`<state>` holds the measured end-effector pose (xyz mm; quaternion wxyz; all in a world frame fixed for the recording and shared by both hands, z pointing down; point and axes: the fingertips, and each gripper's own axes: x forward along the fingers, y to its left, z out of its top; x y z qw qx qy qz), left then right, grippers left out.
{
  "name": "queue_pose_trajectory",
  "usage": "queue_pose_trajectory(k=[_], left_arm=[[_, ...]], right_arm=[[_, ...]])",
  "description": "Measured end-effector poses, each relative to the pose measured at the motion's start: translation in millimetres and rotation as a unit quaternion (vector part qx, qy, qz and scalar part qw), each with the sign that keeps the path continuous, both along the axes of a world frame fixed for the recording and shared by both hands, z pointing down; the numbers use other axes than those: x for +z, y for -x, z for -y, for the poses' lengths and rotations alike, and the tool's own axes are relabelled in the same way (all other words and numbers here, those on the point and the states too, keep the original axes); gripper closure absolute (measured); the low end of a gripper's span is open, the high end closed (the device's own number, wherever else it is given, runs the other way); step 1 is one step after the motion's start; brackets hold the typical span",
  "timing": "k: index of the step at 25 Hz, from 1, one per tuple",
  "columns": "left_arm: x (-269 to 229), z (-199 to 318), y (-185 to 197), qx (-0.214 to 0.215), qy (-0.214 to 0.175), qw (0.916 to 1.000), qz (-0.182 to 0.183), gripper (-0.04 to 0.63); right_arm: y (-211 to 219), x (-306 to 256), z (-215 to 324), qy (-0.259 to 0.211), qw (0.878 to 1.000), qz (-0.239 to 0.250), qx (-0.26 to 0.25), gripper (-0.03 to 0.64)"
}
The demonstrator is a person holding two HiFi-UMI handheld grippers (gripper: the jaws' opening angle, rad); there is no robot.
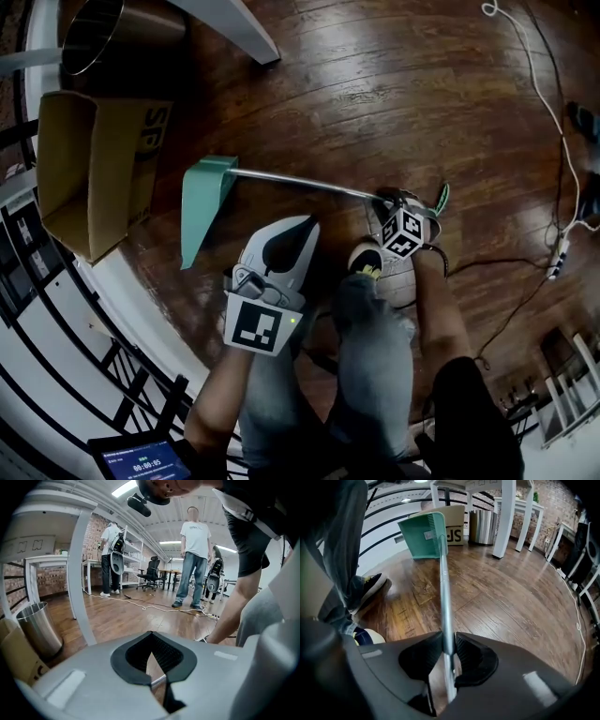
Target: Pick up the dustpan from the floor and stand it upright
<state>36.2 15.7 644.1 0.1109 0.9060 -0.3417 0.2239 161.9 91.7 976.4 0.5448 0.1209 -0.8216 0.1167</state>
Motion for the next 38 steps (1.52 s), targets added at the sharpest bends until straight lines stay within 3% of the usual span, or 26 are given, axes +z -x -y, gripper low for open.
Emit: queue_pose_trajectory(k=[4,7,8,9,12,16,20,23,25,28,30,33,35,38], left_arm=[[-1,0,-7,0.013,-0.003,0.9999,-0.008,0.584],[6,3,-3,0.018,-0.011,0.9997,-0.009,0.584],[9,5,0,0.019,-0.012,0.9997,-0.009,0.584],[11,6,2,0.018,-0.012,0.9997,-0.010,0.584],[9,11,6,0.005,-0.013,0.9998,-0.017,0.584],[-11,0,-1,-0.011,-0.004,0.9997,-0.023,0.584],[-55,-10,4,-0.020,0.008,0.9990,-0.038,0.584],[-107,-24,16,-0.033,0.012,0.9981,-0.050,0.584],[-143,-29,27,-0.043,0.009,0.9972,-0.060,0.584],[-193,-31,55,-0.079,-0.008,0.9941,-0.074,0.584],[-220,-36,79,-0.110,-0.016,0.9902,-0.085,0.584],[-256,-54,109,-0.149,-0.014,0.9835,-0.102,0.584],[-278,-65,124,-0.166,-0.016,0.9798,-0.110,0.584],[-306,-77,146,-0.172,-0.037,0.9785,-0.108,0.584]], right_arm=[[-5,-5,-6,-0.003,1.000,0.014,-0.010,0.524],[-10,19,-19,0.015,1.000,-0.006,-0.019,0.480],[-9,27,-22,0.021,0.999,-0.013,-0.026,0.487],[-7,32,-24,0.026,0.999,-0.018,-0.030,0.549],[-9,28,-24,0.035,0.999,-0.026,-0.030,0.557],[-12,-21,-24,0.064,0.997,-0.028,-0.033,0.557],[16,-101,-18,0.140,0.988,-0.054,-0.033,0.557],[38,-166,-22,0.199,0.976,-0.088,-0.003,0.555],[48,-204,-29,0.246,0.961,-0.119,0.033,0.555],[70,-257,-40,0.332,0.928,-0.138,0.095,0.555],[90,-291,-52,0.393,0.896,-0.131,0.159,0.554],[112,-336,-76,0.469,0.832,-0.133,0.265,0.549],[118,-356,-90,0.498,0.796,-0.148,0.309,0.543],[129,-369,-102,0.520,0.768,-0.152,0.340,0.523]])
